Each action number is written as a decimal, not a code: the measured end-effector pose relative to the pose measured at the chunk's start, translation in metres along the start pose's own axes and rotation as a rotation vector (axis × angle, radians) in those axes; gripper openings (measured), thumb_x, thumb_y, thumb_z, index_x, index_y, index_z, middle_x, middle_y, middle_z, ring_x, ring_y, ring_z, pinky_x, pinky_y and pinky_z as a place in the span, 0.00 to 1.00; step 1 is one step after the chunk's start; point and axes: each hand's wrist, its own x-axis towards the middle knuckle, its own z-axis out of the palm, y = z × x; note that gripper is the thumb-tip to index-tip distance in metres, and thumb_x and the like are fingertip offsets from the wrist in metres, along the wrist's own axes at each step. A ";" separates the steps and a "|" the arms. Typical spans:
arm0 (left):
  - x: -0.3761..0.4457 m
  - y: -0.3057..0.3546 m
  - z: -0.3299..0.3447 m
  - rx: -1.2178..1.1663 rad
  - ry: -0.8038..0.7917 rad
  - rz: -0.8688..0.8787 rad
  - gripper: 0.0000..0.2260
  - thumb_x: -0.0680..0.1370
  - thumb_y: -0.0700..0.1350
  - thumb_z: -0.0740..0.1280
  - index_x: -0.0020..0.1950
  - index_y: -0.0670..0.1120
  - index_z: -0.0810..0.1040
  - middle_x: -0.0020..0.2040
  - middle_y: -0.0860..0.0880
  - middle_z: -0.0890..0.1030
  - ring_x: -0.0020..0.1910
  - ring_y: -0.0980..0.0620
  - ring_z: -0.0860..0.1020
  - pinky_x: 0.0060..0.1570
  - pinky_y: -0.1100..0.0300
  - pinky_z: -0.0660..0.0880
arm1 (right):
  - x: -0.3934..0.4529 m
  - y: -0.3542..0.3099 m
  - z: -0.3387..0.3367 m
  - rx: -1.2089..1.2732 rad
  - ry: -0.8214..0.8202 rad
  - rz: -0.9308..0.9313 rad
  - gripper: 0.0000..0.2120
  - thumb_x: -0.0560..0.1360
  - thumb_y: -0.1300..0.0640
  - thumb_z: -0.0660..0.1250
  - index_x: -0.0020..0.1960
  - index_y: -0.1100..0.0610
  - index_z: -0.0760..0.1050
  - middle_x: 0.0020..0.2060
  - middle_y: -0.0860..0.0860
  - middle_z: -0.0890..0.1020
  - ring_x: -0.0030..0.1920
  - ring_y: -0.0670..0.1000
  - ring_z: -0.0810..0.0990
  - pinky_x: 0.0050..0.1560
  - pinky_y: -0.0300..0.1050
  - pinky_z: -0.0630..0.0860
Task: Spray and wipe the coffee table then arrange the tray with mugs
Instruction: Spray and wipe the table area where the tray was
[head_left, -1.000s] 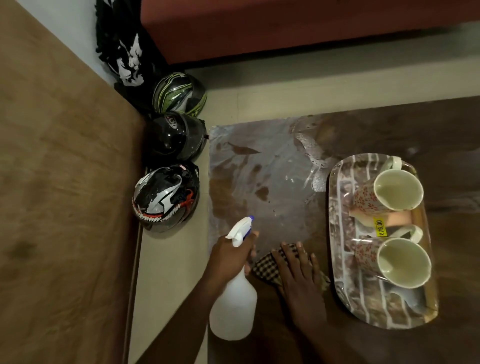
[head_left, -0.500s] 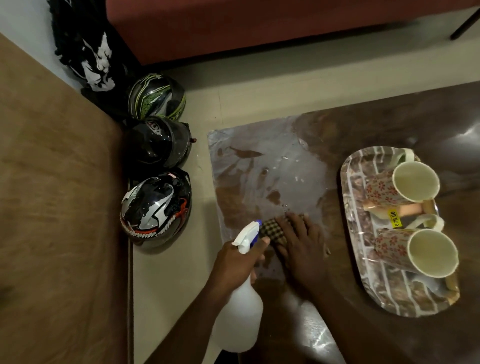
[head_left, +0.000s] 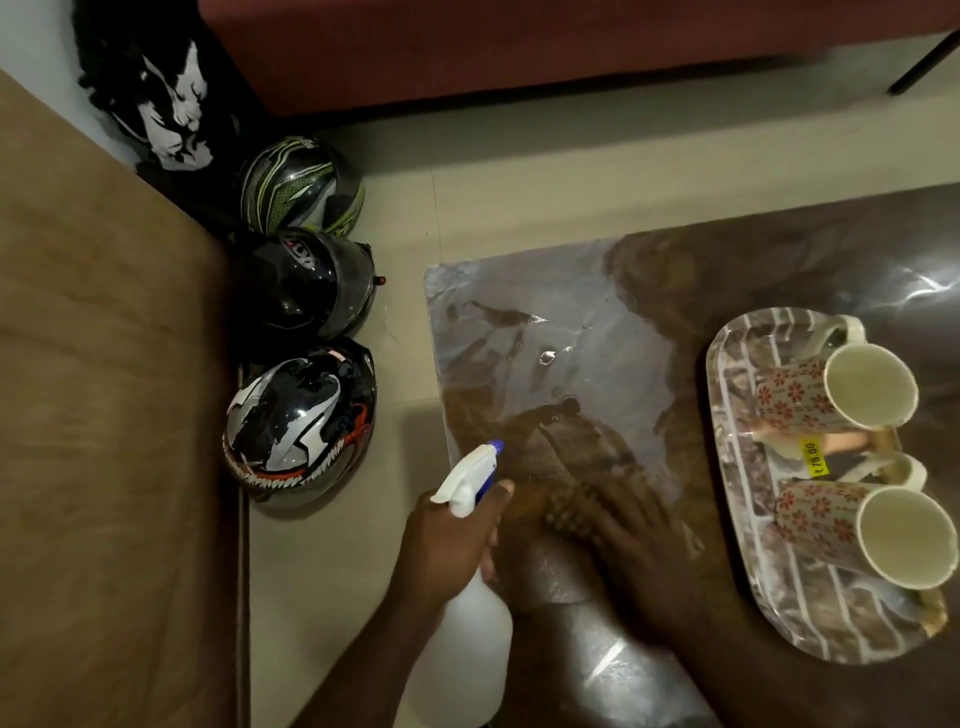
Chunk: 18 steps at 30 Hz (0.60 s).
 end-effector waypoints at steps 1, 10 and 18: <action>0.001 0.002 0.001 0.011 0.003 0.005 0.16 0.73 0.56 0.72 0.37 0.44 0.80 0.29 0.46 0.81 0.25 0.47 0.77 0.32 0.59 0.75 | 0.029 0.001 -0.001 0.012 0.066 0.200 0.21 0.75 0.52 0.57 0.68 0.50 0.67 0.66 0.55 0.73 0.71 0.56 0.62 0.70 0.58 0.58; 0.020 0.032 0.009 0.093 -0.014 0.147 0.10 0.72 0.60 0.70 0.52 0.61 0.80 0.35 0.54 0.82 0.31 0.59 0.79 0.41 0.63 0.77 | 0.046 -0.079 0.012 0.101 -0.131 -0.243 0.20 0.78 0.50 0.59 0.67 0.54 0.71 0.67 0.51 0.74 0.72 0.55 0.64 0.74 0.54 0.52; 0.045 0.076 0.022 0.022 -0.002 0.150 0.04 0.74 0.56 0.70 0.42 0.60 0.76 0.29 0.48 0.80 0.23 0.50 0.74 0.33 0.53 0.75 | 0.133 0.011 -0.005 0.101 0.122 0.569 0.23 0.73 0.51 0.56 0.65 0.58 0.70 0.65 0.56 0.74 0.68 0.57 0.68 0.71 0.56 0.57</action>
